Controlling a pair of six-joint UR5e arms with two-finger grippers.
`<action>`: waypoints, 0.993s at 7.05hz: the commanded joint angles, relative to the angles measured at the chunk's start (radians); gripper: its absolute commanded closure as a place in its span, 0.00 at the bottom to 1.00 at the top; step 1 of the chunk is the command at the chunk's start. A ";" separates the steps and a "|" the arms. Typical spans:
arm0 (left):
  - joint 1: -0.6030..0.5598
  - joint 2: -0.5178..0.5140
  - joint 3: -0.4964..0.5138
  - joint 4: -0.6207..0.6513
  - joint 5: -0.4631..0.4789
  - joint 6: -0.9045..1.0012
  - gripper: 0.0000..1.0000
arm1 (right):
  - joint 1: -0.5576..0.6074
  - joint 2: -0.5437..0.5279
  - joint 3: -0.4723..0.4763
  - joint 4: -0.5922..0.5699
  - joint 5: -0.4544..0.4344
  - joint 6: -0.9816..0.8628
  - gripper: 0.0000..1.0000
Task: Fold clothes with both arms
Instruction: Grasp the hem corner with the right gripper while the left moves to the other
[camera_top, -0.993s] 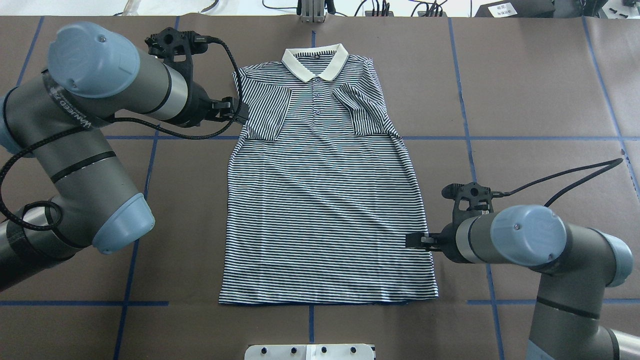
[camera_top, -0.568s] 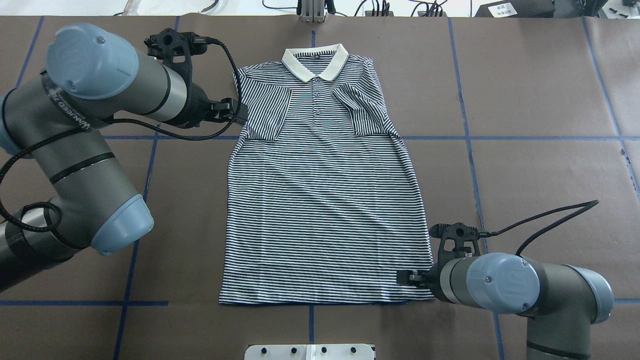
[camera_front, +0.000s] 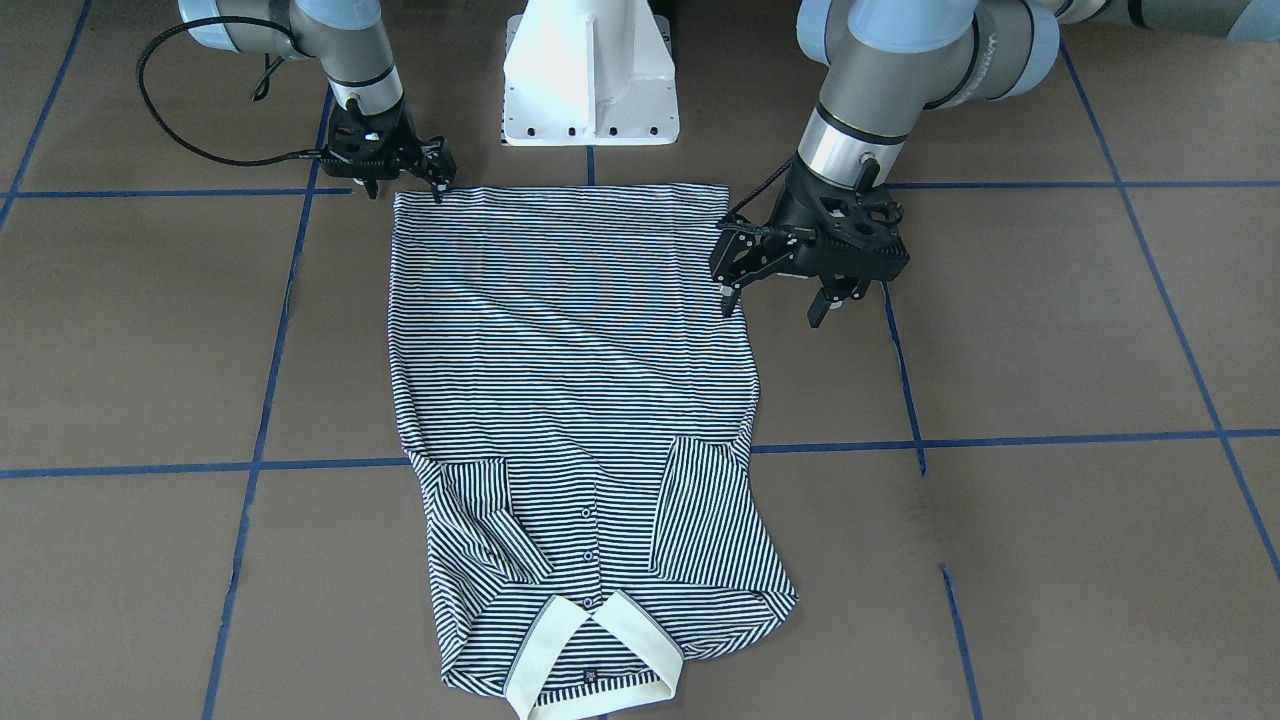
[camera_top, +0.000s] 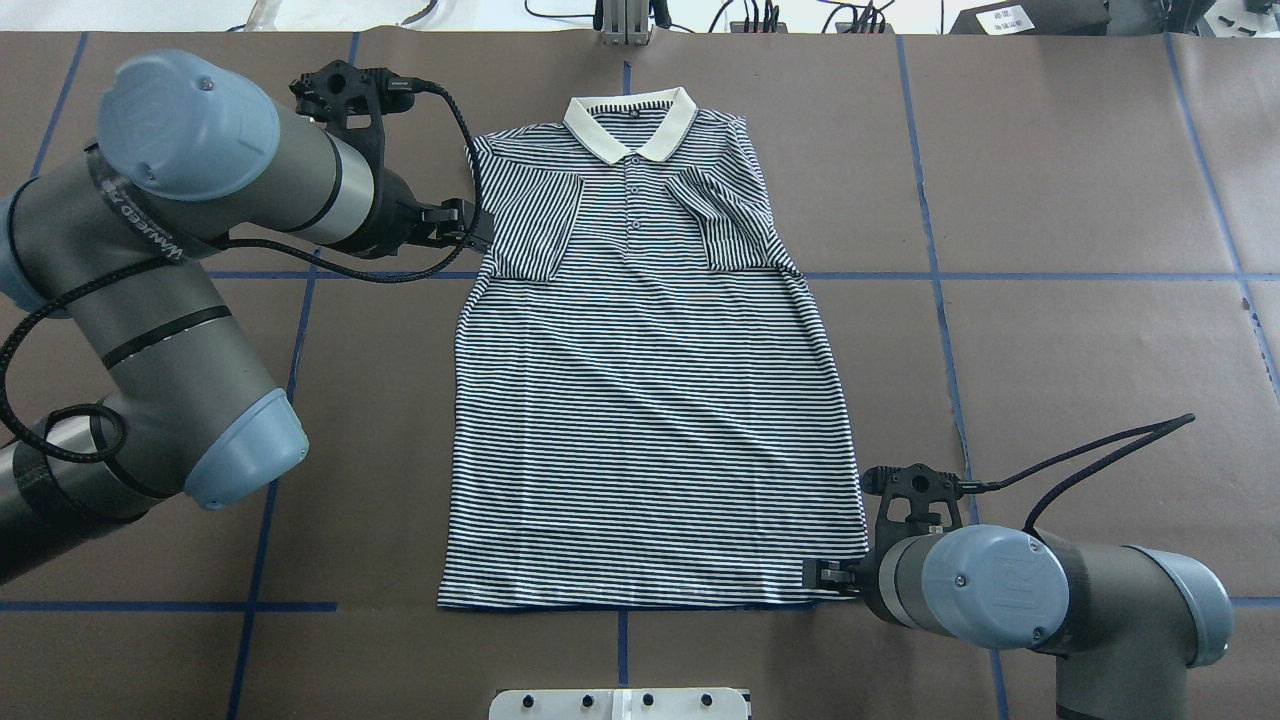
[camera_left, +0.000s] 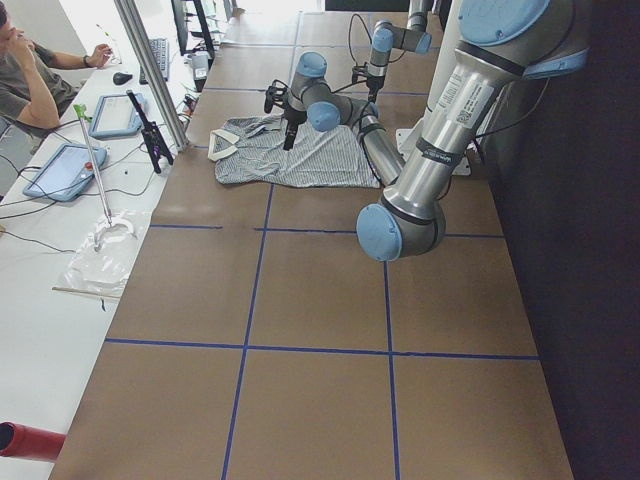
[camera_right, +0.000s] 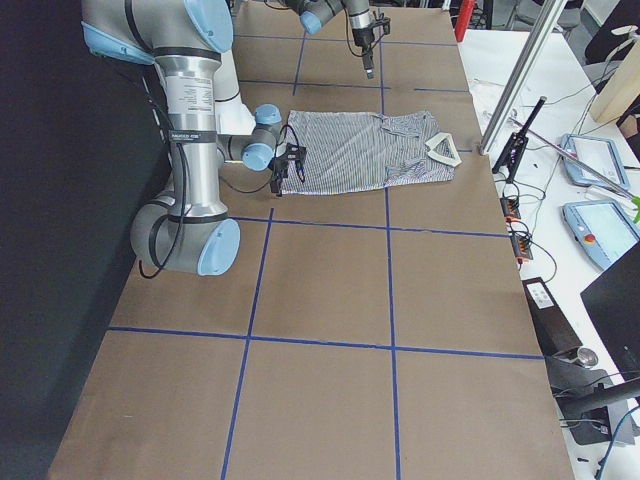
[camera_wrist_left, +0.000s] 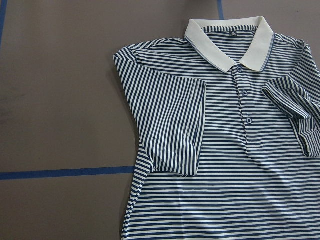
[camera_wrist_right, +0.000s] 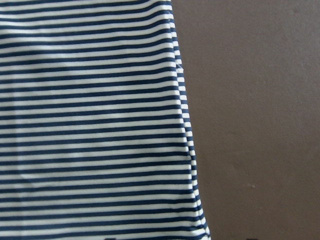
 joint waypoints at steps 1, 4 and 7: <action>0.000 0.000 0.000 0.000 0.000 0.000 0.00 | -0.001 0.005 0.007 -0.021 0.004 0.000 0.27; -0.001 0.002 0.002 -0.002 0.000 0.002 0.00 | -0.007 0.014 -0.005 -0.021 0.008 -0.001 0.22; 0.000 0.002 0.000 0.000 0.000 0.000 0.00 | -0.004 0.012 -0.013 -0.021 0.010 -0.006 0.23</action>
